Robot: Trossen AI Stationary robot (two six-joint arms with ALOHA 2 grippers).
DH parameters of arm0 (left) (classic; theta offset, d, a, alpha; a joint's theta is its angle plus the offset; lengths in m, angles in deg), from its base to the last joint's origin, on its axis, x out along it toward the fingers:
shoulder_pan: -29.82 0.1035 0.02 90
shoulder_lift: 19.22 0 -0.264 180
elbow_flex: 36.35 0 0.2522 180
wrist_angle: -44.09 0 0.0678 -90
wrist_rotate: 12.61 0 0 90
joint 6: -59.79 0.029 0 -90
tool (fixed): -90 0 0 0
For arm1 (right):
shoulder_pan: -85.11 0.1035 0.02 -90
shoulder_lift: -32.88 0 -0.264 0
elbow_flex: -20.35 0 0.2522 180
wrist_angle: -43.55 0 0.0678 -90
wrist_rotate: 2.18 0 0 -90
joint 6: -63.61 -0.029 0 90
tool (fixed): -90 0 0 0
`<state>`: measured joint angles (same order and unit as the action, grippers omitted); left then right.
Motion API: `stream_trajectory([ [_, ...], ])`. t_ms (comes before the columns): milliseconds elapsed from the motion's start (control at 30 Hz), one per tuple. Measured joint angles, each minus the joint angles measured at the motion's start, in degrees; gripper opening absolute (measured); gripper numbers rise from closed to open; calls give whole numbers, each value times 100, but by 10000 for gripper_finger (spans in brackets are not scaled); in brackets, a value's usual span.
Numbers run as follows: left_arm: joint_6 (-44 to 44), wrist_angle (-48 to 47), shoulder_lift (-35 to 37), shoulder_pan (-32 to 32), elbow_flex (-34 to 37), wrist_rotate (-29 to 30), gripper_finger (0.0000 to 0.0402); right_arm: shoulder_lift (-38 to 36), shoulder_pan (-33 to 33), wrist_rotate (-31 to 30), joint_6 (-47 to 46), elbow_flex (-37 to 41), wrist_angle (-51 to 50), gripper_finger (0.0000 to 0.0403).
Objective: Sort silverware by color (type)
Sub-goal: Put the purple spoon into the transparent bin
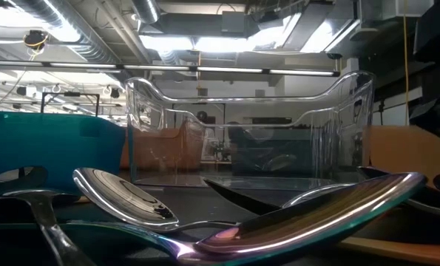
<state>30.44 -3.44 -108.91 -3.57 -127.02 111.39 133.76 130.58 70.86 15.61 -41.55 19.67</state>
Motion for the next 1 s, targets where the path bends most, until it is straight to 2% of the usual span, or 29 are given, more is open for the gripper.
stream_trajectory([
  [367, 0, -1, 0, 0, 0, 0, 75, 11, -21, 99, 21, 9, -24, 127],
  [767, -2, 0, 0, 0, 0, 0, 75, 22, -16, 33, 36, 15, -40, 35],
  [1000, -2, 1, 0, 0, 0, 0, 75, 22, -16, 9, 30, 20, -32, 4],
])
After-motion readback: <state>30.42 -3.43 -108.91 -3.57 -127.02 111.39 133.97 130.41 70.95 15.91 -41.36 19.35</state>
